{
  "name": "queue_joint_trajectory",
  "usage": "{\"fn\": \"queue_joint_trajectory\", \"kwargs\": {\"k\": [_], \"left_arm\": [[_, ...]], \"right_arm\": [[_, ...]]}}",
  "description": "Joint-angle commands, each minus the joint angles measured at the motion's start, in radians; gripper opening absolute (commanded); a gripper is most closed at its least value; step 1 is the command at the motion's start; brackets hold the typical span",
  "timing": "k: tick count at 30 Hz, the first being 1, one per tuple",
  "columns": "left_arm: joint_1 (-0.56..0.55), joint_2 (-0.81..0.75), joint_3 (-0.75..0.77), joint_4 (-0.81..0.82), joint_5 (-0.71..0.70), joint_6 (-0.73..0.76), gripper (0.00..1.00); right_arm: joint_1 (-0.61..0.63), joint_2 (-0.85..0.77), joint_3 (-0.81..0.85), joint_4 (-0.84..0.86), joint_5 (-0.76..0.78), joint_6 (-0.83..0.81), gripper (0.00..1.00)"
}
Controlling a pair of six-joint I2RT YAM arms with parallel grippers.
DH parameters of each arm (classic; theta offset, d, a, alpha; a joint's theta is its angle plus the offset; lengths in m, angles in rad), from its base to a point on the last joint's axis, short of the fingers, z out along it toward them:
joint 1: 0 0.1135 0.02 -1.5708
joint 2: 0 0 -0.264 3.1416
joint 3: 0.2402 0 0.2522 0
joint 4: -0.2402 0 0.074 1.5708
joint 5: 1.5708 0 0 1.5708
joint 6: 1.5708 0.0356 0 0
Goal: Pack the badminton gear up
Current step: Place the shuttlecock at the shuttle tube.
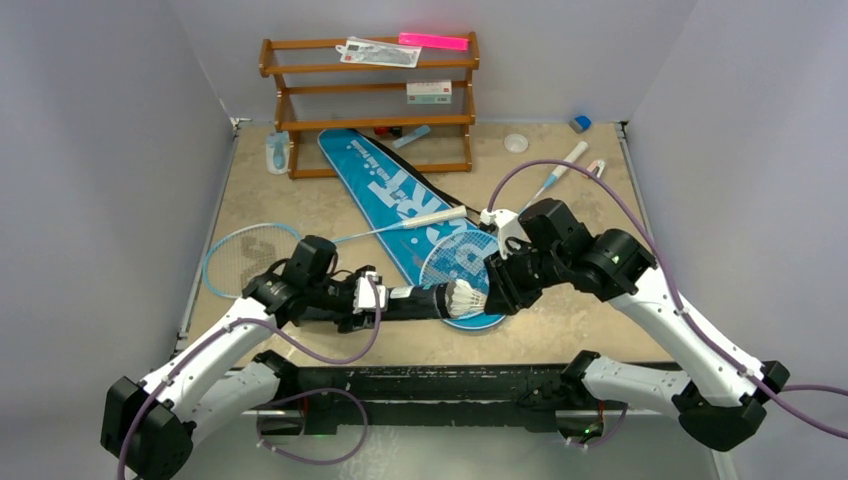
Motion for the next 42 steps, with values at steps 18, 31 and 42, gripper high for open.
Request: {"fn": "queue_joint_trajectory", "kwargs": {"k": [18,31,42], "left_arm": [[-0.014,-0.002,0.04,0.019,0.005,-0.01,0.35],[-0.018,-0.001,0.039,0.019,0.03,-0.005,0.35],[-0.022,-0.006,0.038,0.019,0.055,0.0,0.35]], "right_arm": [[0.004,0.025,-0.04,-0.008,0.038,-0.011,0.09],[0.004,0.035,-0.056,-0.008,0.043,0.031,0.1],[0.004,0.048,-0.049,-0.001,0.057,0.047,0.09]]}}
